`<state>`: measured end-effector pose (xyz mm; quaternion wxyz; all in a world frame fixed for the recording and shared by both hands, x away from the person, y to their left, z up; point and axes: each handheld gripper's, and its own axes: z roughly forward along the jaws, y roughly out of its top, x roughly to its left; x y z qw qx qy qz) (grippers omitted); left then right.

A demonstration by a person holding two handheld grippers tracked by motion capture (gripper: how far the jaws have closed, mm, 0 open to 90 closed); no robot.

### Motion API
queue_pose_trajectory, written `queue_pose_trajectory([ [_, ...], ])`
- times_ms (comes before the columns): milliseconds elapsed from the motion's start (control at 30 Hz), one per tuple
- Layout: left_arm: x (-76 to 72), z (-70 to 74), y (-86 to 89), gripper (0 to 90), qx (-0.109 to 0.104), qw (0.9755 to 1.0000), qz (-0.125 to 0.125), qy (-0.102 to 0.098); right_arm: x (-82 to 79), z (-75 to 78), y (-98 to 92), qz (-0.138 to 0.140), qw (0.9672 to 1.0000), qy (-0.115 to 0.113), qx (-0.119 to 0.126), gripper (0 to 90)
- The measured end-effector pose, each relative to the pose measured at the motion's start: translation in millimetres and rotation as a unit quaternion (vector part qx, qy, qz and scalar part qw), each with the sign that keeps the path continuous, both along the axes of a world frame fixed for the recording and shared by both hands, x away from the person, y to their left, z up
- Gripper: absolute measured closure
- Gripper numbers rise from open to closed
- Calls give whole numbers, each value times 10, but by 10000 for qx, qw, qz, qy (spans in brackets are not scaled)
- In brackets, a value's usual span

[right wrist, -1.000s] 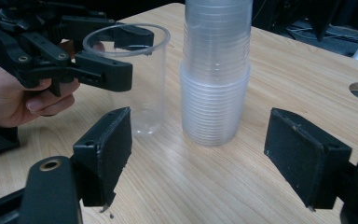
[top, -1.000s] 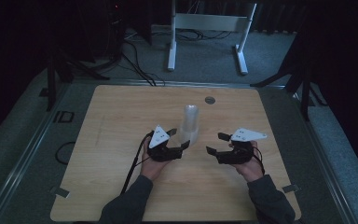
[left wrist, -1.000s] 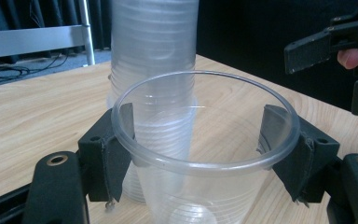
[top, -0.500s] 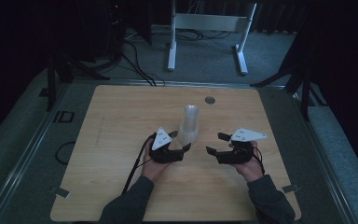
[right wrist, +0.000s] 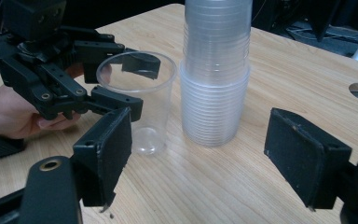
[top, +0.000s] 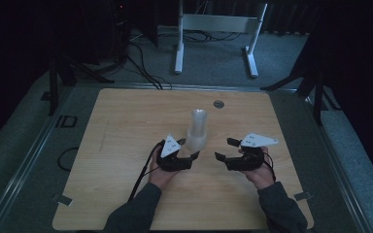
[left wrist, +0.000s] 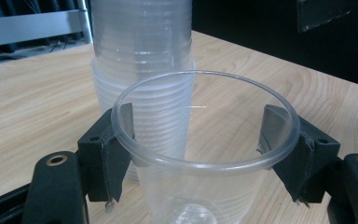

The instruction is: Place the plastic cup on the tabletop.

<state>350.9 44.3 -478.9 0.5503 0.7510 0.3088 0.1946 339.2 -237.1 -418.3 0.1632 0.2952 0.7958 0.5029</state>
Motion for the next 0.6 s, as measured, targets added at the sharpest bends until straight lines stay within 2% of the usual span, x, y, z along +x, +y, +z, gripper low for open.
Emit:
queue_pose_trajectory([
  [600, -7, -44, -1, 264, 115, 9999, 26, 25, 5, -3, 5, -2, 10000, 3, 9, 230],
])
